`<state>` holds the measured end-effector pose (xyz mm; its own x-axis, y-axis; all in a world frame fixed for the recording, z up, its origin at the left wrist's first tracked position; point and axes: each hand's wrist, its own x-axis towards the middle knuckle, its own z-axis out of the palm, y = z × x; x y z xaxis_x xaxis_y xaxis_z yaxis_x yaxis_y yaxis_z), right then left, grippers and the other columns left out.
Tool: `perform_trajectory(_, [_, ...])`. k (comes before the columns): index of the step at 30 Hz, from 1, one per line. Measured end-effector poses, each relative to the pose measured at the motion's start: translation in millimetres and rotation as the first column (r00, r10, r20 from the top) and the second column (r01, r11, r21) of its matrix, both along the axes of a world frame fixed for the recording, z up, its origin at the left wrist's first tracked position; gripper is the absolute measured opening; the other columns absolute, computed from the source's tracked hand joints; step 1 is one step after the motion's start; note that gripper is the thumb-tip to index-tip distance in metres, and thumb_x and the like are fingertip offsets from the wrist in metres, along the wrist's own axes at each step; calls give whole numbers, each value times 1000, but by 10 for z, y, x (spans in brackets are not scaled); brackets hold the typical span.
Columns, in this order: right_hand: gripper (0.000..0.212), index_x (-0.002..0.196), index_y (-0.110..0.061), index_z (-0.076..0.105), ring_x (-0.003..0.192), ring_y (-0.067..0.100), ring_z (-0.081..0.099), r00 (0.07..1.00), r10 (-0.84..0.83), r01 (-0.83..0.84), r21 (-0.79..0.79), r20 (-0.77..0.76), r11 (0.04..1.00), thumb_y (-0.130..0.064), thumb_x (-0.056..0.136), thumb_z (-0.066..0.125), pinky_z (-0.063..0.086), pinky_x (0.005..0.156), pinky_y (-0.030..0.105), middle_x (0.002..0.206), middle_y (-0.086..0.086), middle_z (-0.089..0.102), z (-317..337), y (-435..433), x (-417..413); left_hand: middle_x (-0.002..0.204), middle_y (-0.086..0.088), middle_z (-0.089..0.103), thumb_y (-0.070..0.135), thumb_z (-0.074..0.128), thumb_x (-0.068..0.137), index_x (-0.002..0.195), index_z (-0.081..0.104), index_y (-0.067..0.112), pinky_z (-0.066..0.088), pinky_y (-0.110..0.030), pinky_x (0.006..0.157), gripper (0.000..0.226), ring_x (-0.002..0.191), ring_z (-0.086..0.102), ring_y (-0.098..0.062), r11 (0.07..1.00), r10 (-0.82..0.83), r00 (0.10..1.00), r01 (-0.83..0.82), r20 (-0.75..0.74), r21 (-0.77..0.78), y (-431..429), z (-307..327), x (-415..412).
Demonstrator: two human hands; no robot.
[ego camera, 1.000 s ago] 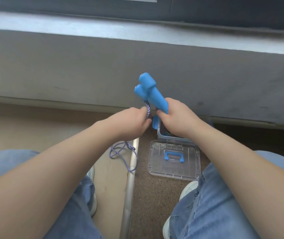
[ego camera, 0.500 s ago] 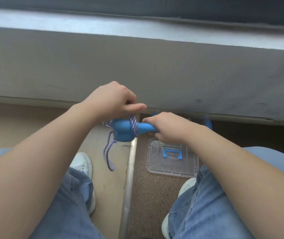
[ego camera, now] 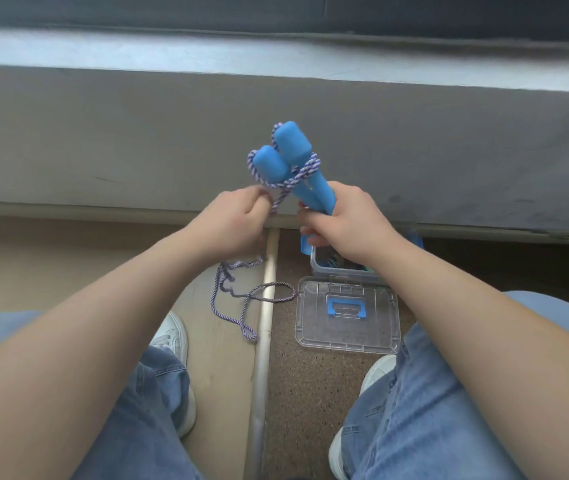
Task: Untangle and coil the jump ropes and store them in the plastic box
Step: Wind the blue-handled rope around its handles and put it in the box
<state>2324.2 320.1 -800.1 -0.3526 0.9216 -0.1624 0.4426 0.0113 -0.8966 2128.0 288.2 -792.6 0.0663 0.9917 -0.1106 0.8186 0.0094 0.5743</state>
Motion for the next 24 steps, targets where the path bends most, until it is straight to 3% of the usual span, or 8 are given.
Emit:
perform_trajectory(2, [7,90,-19,64,70,19,74,986,-51,39,78,158,996,-22,86,69,63,70,39,83,9,73,-8,60,38,65,-5,58,36,39,101,76,54,15,47,-40,62,35,63,54,-22,982,-184,980,186,-80,20,-68,41,33])
perform_trajectory(6, [13,91,-22,59,83,28,66,781,92,-252,177,618,951,-32,84,65,54,73,37,77,0,67,-33,46,27,46,5,31,51,40,94,60,44,16,24,-29,47,49,44,32,-17,846,-323,810,479,-490,234,-54,86,-30])
perform_trajectory(13, [18,78,-33,48,74,16,54,550,433,-631,16,714,775,-24,85,62,36,58,31,71,-11,52,12,-149,-94,48,3,39,63,41,93,52,36,21,24,-26,49,59,51,38,-22,887,-111,872,303,-477,349,46,244,-109])
perform_trajectory(17, [17,75,-30,55,63,1,52,667,501,-639,78,551,765,-21,84,66,37,59,25,66,-13,56,113,-206,-84,45,-2,37,59,42,98,54,39,11,32,-36,54,66,50,32,-20,979,-125,952,164,-280,118,108,220,-146])
perform_trajectory(19, [20,76,-30,58,57,-3,51,803,484,-545,99,348,833,-18,84,71,35,55,15,63,-15,56,158,-226,-53,48,-4,46,56,46,99,59,45,10,39,-34,56,61,52,36,-17,1000,-6,1000,7,10,-6,117,190,-184])
perform_trajectory(21, [31,72,-35,55,55,-2,47,917,370,-390,137,152,910,-16,85,75,34,54,14,59,-19,53,183,-247,-53,59,8,57,33,63,97,75,56,18,47,-22,59,27,59,50,-11,983,161,952,-131,260,-131,59,155,-163])
perform_trajectory(23, [33,70,-35,52,54,-1,46,982,169,-183,198,88,963,-16,84,75,36,55,17,59,-18,53,168,-194,-57,79,4,62,18,58,99,90,60,17,52,-30,72,9,79,62,-22,996,76,984,-68,161,-51,21,90,-121])
perform_trajectory(24, [30,69,-31,51,55,2,46,992,56,-80,231,110,970,-17,84,72,37,55,22,60,-14,53,152,-134,-45,77,2,61,21,48,103,83,60,18,47,-34,71,24,80,62,-27,1000,-18,998,18,59,-1,0,56,-81])
